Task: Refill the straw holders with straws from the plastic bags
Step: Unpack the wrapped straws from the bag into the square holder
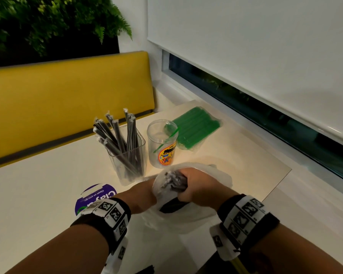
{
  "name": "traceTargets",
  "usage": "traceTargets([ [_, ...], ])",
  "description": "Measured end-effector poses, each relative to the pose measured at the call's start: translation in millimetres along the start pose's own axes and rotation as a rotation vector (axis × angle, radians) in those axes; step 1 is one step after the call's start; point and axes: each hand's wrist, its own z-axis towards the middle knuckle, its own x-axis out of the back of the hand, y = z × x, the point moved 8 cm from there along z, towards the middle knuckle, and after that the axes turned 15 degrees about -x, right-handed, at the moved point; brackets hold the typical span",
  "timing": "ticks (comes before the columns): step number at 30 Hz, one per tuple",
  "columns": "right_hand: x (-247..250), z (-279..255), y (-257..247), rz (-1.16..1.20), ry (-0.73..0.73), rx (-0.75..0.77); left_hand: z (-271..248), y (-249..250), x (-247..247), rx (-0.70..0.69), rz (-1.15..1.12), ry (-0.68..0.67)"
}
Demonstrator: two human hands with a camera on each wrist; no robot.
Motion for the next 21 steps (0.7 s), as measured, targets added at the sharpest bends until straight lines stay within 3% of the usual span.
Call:
traceTargets([
  [5, 13, -26, -60, 0.21, -0.21, 0.114, 1, -3, -10, 0.11, -0.121, 0.086],
  [7, 34, -31, -82, 0.326, -0.179, 0.17, 5, 2, -8, 0.031, -0.175, 0.109],
  [9, 62, -30, -99, 0.477, -0.053, 0.231, 5, 6, 0, -0.091, -0.202, 0.15],
  [11, 88, -27, -113, 0.692, 0.025, 0.292, -5, 11, 27, -0.15, -0.236, 0.365],
  [14, 125, -23, -129, 1.019, 0.098, 0.349, -51, 24, 81, -0.258, -0.123, 0.901],
  [16, 145, -19, -138, 1.178, 0.179, 0.393, -79, 24, 97, -0.273, -0.012, 1.147],
  [19, 152, -1, -155, 1.199, 0.355, 0.417, -103, 10, 109, -0.161, 0.009, 1.403],
  [21, 142, 13, -165, 1.123, 0.457, 0.389, -105, -9, 115, -0.025, -0.127, 1.473],
])
